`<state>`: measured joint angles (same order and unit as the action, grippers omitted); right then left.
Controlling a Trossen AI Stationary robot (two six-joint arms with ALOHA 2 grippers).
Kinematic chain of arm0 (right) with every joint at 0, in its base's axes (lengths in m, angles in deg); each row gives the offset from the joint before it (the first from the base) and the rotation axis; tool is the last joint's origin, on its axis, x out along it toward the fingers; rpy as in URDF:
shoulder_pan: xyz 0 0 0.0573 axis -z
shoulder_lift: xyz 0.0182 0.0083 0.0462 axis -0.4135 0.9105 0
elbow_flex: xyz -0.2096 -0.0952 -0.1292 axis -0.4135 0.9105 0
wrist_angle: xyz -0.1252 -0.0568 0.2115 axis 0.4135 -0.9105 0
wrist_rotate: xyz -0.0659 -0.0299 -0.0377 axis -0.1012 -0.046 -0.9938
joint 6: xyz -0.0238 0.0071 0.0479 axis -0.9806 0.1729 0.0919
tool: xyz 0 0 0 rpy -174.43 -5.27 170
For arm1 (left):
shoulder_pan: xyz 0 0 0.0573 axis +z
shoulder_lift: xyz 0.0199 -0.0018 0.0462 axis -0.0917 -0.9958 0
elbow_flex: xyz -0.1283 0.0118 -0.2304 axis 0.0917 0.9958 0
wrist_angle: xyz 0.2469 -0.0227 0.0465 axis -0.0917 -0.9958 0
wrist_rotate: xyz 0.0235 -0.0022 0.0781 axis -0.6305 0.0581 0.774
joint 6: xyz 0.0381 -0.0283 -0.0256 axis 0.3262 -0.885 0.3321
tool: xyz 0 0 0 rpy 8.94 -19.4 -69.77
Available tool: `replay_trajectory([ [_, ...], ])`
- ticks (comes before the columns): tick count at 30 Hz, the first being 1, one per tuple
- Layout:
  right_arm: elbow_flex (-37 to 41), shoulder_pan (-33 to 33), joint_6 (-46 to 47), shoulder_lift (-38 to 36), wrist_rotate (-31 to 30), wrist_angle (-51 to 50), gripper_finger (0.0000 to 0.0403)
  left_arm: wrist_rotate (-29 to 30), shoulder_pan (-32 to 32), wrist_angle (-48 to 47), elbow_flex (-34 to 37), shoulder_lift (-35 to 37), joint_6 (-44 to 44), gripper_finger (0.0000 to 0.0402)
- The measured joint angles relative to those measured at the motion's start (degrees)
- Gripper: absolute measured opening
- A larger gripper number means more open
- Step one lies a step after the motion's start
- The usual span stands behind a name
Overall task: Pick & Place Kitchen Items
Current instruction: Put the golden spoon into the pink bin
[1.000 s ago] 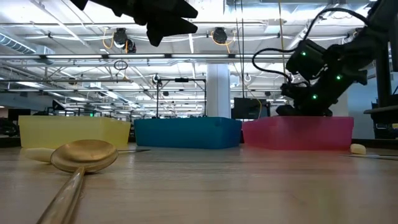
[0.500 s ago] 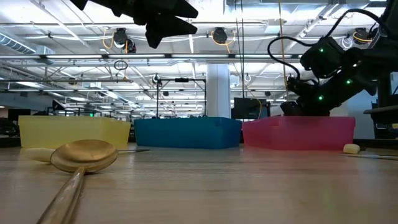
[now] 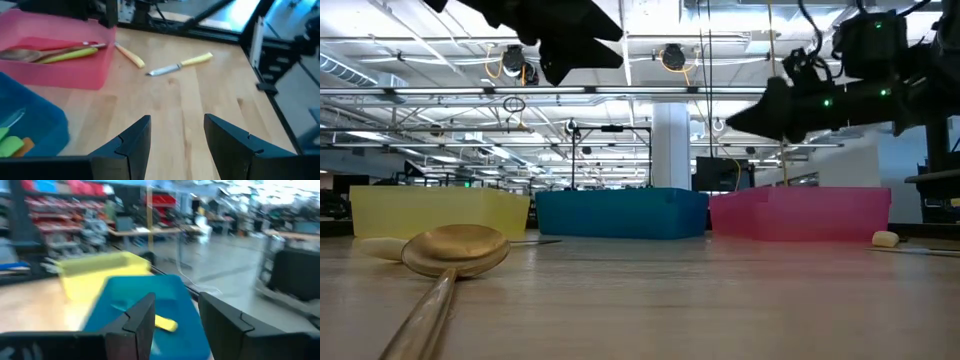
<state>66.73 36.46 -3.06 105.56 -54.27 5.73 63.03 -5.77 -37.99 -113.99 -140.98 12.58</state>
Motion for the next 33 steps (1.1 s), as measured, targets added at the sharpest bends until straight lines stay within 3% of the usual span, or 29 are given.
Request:
replay_trajectory([
  [15,-0.91,-11.21,5.59,0.02,0.9,2.33,0.0142,-5.08,-7.85,-9.88,0.0,-0.16,4.93,0.0186],
  [25,-9.7,-17.14,4.16,0.81,0.9,-3.32,0.0142,-13.73,-11.11,0.21,0.0,-9.56,6.17,0.0186],
  [29,-12.79,-18.45,3.79,3.9,0.87,-3.54,0.0142,-17.85,-11.96,3.86,-0.01,-12.72,5.5,0.0186],
  [33,-15.36,-19.68,4.8,8.5,0.85,-3.56,0.0142,-17.94,-12.47,3.62,0.0,-14.67,4.43,0.0186],
])
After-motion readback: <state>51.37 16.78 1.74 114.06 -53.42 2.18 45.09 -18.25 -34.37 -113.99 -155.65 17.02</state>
